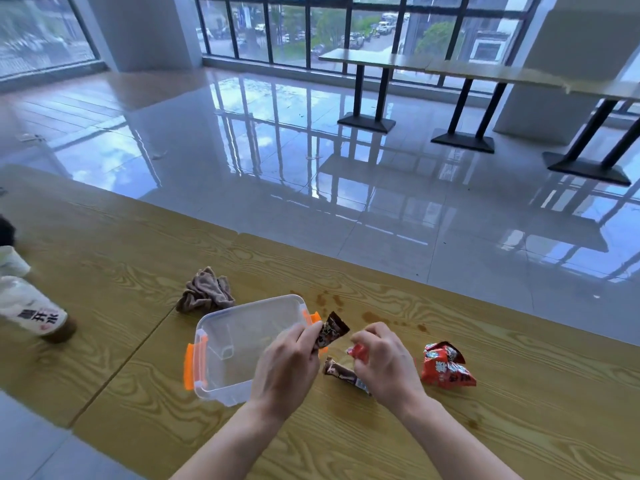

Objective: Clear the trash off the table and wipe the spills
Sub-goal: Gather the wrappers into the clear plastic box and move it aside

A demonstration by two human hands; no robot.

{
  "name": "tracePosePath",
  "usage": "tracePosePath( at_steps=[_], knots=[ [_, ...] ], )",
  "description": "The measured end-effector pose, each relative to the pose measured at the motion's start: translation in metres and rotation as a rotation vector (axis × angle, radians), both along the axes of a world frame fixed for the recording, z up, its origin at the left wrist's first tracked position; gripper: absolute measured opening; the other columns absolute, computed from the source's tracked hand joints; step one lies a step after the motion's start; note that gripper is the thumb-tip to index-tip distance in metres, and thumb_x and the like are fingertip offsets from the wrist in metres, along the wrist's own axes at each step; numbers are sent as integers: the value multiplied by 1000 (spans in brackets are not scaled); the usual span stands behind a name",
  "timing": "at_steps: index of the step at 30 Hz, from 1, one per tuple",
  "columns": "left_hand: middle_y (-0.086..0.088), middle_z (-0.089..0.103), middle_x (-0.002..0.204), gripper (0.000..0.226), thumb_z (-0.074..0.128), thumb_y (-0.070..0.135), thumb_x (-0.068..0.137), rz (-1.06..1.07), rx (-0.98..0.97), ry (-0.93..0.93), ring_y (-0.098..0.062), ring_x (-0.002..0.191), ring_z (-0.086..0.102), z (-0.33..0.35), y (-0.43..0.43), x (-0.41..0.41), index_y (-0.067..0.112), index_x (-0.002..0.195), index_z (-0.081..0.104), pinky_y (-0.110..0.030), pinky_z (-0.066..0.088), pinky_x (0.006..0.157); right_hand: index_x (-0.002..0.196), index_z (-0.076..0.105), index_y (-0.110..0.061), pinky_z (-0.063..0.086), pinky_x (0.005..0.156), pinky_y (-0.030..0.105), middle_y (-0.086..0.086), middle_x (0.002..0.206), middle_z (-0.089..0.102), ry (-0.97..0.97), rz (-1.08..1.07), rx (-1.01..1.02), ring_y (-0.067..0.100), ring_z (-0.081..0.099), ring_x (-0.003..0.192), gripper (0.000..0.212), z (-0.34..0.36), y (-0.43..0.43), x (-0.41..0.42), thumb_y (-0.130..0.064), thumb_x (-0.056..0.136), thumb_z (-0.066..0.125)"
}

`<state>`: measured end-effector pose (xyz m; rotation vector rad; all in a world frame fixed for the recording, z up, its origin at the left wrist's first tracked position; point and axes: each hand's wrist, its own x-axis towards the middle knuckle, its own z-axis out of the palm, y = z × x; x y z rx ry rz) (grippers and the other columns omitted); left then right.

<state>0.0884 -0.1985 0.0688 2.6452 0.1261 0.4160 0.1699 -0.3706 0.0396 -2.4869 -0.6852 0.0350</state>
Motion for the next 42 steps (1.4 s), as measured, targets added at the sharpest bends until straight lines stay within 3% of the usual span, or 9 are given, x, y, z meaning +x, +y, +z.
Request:
tracePosePath(
  at_steps=[7,12,17,21,27,30,33,38,42],
  knots=[
    [6,67,87,42,68,7,74,227,62,45,-21,77,63,1,72,-15,24,112,66,-31,40,57,108,72,-22,48,83,31,-1,110,57,18,133,40,22,57,100,26,19,66,3,-17,83,66],
    [-1,66,93,45,64,9,77,273,92,161,-29,85,62,-19,99,-19,23,120,63,-39,44,71,119,68,-19,45,90,29,3,123,56,44,222,-24,26,55,110,35,11,104,1,-13,84,62],
    [-5,66,94,38,59,7,83,257,141,258,-33,86,63,-33,104,-18,20,118,64,-53,45,90,112,70,-17,35,88,21,4,116,57,37,258,-69,26,52,110,30,-2,126,0,-10,85,59],
    [-5,64,100,36,55,9,85,221,152,306,-31,92,63,-37,106,-17,19,119,61,-57,43,95,104,71,-15,39,97,29,6,110,57,24,294,-87,29,50,112,29,-11,130,0,-3,83,55],
    [-7,63,96,38,71,14,75,217,156,278,-30,85,61,-40,109,-20,13,113,64,-54,50,86,118,69,-17,38,103,28,6,134,54,16,270,-44,25,49,126,31,-13,126,-3,-10,88,61],
    [-3,63,88,41,79,16,67,193,150,228,-26,77,62,-36,102,-20,15,106,67,-40,51,70,118,69,-17,42,95,26,1,125,59,3,231,29,23,55,116,33,-7,121,-4,-10,85,64],
    [1,62,87,42,78,21,67,194,163,197,-21,79,62,-32,92,-16,19,108,67,-38,49,68,114,70,-15,47,91,30,1,121,62,-25,188,76,24,59,110,32,0,109,-4,-8,83,67],
    [2,57,96,37,65,26,77,151,71,203,-22,89,57,-29,74,-9,22,113,59,-41,52,63,117,69,-21,45,87,22,-3,116,63,-41,117,78,16,59,108,36,4,81,3,-7,84,66],
    [1,60,92,41,72,20,73,96,45,167,-23,83,60,-23,52,-5,20,113,63,-36,51,59,118,68,-20,48,85,24,-5,114,64,-6,50,61,15,61,107,36,1,50,11,-8,83,69]
  ],
)
